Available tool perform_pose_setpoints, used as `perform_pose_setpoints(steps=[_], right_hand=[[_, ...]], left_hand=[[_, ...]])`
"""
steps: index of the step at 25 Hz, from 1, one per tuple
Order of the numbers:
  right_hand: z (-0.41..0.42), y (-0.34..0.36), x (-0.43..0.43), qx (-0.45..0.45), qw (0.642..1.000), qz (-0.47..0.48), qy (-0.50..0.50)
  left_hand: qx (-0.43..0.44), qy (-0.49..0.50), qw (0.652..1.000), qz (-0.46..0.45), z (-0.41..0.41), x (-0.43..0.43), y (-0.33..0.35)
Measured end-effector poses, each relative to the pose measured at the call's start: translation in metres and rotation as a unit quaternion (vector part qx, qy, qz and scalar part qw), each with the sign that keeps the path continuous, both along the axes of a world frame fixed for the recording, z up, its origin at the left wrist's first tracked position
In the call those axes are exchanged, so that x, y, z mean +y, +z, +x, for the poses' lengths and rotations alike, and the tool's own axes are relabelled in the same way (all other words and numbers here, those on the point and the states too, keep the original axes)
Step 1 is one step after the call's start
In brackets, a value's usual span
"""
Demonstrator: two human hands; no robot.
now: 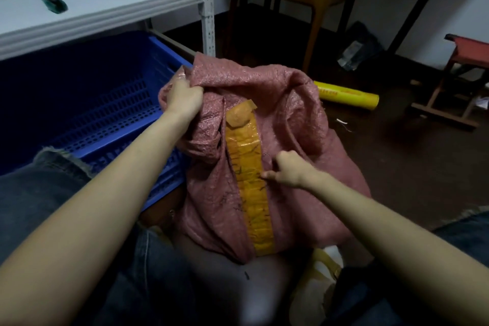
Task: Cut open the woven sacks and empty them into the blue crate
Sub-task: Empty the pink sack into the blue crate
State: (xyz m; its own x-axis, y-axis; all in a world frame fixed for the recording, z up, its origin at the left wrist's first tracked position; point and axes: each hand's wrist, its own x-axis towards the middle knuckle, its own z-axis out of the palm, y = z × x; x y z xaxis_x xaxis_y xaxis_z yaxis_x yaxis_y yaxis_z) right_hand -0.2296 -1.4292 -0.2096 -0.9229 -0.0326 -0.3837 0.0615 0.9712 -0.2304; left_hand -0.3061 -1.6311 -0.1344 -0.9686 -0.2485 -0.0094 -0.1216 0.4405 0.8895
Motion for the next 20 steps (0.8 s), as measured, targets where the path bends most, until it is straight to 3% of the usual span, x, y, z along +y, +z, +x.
perform_pose_setpoints(steps=[5, 8, 12, 14, 16, 18, 20], right_hand=[[-0.004, 0.016, -0.009, 0.073, 0.994, -0.084, -0.015], [-0.010, 0.035, 0.002, 0.118, 0.987, -0.108, -0.030], [-0.016, 0.065, 0.012, 0.214, 0.965, -0.141, -0.049], [-0.019, 0.079, 0.016, 0.268, 0.948, -0.164, -0.051], [-0.020, 0.091, 0.018, 0.318, 0.926, -0.196, -0.054], [-0.019, 0.097, 0.020, 0.351, 0.909, -0.219, -0.061], [-0.019, 0.095, 0.021, 0.364, 0.897, -0.241, -0.064]], left_hand=[[-0.003, -0.098, 0.981, -0.168, 0.000, 0.006, -0.006], [0.012, -0.203, 0.946, -0.254, 0.016, 0.017, -0.006], [-0.008, -0.403, 0.885, -0.231, 0.028, 0.025, -0.015], [-0.009, -0.433, 0.853, -0.290, 0.034, 0.032, -0.024], [0.058, -0.443, 0.824, -0.348, 0.038, 0.040, -0.034], [0.112, -0.418, 0.839, -0.330, 0.039, 0.046, -0.036], [0.104, -0.384, 0.868, -0.297, 0.038, 0.048, -0.035]])
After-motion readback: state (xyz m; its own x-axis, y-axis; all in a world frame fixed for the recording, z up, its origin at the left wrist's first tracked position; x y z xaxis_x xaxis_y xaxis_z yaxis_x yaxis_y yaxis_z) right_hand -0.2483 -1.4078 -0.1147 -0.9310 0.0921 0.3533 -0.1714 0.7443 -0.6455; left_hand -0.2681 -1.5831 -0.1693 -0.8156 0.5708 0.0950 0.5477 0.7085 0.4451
